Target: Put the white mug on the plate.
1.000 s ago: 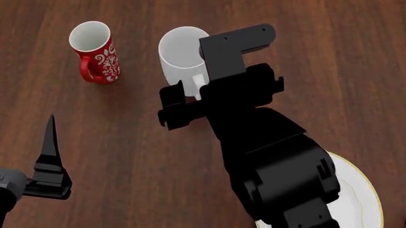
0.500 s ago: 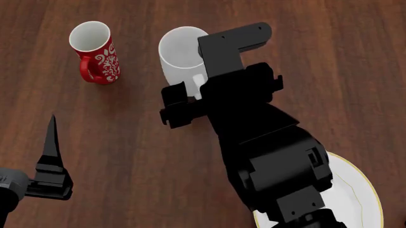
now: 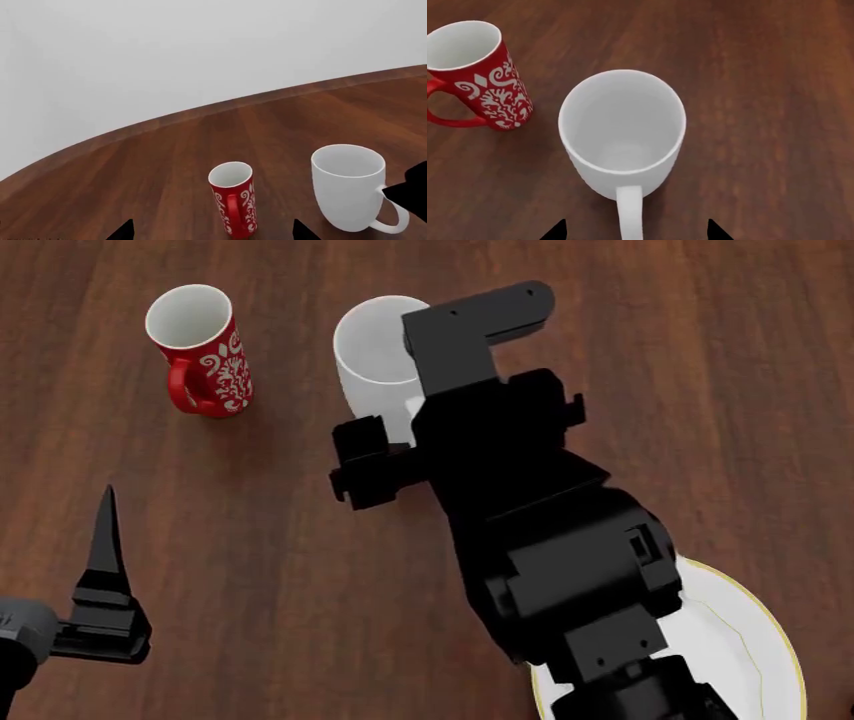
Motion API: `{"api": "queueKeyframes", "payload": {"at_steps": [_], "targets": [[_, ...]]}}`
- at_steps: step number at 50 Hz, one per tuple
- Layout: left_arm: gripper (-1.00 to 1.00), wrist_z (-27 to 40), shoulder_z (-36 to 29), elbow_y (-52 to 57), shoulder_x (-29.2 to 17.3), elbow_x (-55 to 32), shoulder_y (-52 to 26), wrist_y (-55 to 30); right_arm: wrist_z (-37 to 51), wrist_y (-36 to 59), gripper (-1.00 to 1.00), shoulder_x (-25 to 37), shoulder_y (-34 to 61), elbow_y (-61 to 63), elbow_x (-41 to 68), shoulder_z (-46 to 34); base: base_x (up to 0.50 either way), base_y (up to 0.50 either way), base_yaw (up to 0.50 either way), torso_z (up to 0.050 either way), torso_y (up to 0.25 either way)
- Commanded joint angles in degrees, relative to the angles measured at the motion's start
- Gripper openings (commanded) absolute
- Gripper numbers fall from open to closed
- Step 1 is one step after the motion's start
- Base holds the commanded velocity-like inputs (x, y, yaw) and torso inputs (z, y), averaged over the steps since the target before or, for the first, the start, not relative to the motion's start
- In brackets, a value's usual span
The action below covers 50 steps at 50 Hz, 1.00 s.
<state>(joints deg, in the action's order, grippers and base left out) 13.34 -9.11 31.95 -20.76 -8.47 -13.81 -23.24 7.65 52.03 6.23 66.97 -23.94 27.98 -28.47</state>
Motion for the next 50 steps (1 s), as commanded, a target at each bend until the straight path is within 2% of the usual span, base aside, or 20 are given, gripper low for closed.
{"api": "queueKeyframes", "payload": {"at_steps": [1, 50], "targets": [[1.00, 0.2, -0.1, -0.1, -0.1, -0.1, 0.0, 0.1, -0.5, -0.4, 1.00, -0.6, 1.4, -2.7, 0.0, -1.0, 0.00, 0.00, 0.00, 0.000, 0.000], [1.00, 0.8, -0.8, -1.6, -0.5, -0.4, -0.8, 0.7, -4.1, -7.2, 1.00, -4.0, 6.7, -20.0, 0.0, -5.2, 0.00, 0.00, 0.00, 0.000, 0.000]]}}
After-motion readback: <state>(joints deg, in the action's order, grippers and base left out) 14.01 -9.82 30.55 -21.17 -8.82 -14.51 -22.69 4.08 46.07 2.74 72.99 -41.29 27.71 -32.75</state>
